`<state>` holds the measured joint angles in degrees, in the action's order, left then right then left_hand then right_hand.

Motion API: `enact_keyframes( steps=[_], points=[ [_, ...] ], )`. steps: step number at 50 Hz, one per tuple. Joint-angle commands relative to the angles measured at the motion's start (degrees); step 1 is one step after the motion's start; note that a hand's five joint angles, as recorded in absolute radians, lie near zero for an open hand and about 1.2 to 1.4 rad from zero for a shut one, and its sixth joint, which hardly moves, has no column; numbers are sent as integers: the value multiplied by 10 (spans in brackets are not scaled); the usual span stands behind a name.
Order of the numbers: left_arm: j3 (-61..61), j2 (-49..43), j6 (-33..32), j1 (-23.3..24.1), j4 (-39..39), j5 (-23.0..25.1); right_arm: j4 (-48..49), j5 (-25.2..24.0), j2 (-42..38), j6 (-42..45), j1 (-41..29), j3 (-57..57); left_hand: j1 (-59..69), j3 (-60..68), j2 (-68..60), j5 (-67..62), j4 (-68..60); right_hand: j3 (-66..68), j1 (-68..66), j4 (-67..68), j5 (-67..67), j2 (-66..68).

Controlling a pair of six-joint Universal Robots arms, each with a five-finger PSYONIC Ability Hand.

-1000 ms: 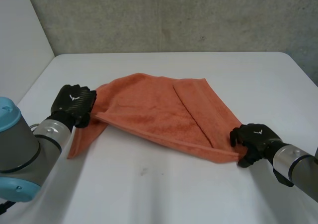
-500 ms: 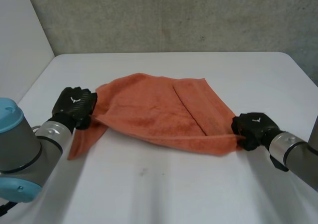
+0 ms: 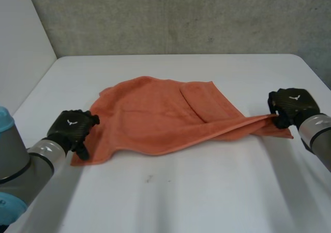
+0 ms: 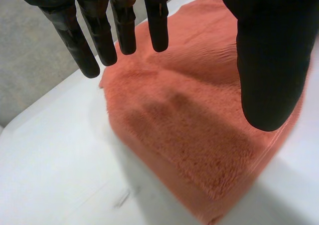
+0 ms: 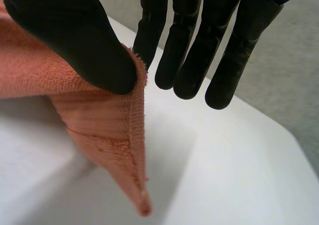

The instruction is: Fold the laundry

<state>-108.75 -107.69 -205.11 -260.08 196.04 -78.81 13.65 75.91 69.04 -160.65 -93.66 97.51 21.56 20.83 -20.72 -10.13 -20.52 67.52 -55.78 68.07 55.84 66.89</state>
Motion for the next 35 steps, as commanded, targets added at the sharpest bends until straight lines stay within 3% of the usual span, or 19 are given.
enact_keyframes(
  steps=[1,35],
  points=[
    [-16,27,-1,-24,-15,1,21,19,1,11,30,0,-2,5,-6,-12,-8,125,-242,119,142,131],
    [-21,-36,-9,-15,-6,3,34,-1,2,25,36,35,33,40,-41,-47,-43,125,-242,119,142,131]
  ],
)
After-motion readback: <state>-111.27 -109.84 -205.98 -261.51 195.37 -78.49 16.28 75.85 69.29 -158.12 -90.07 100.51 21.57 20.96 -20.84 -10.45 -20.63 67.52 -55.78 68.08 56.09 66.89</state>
